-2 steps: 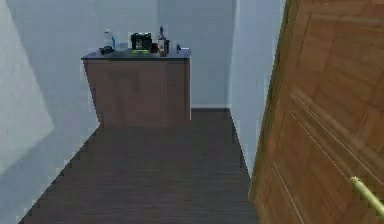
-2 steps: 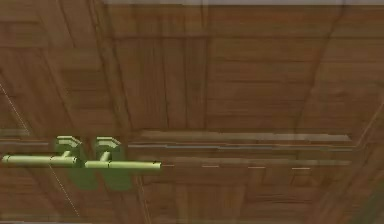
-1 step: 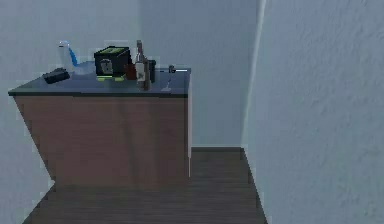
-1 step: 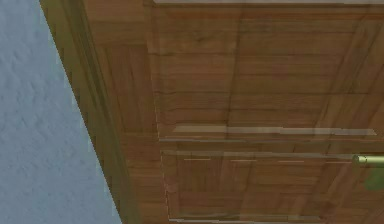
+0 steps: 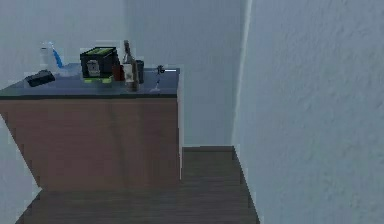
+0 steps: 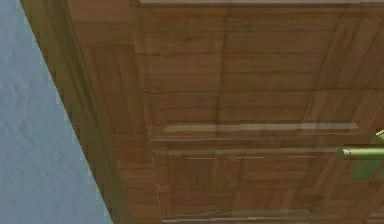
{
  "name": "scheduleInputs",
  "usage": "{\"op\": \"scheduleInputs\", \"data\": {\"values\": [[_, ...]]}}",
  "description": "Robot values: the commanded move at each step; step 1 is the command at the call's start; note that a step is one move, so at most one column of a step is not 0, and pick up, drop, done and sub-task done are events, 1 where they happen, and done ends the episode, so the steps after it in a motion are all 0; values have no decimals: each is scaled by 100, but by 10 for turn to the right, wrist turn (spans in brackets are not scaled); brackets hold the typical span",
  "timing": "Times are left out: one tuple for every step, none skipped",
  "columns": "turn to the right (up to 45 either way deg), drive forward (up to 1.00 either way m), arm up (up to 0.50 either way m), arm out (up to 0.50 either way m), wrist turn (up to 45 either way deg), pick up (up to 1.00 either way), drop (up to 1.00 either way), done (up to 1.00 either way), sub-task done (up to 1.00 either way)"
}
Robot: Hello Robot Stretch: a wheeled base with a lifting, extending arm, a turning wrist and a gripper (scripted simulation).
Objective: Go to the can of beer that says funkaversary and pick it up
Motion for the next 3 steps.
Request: {"op": "scheduleInputs", "data": {"values": [[0,80,0,0,0,0,0,0,0],[-450,0,0,0,0,0,0,0,0],[-450,0,0,0,0,0,0,0,0]]}}
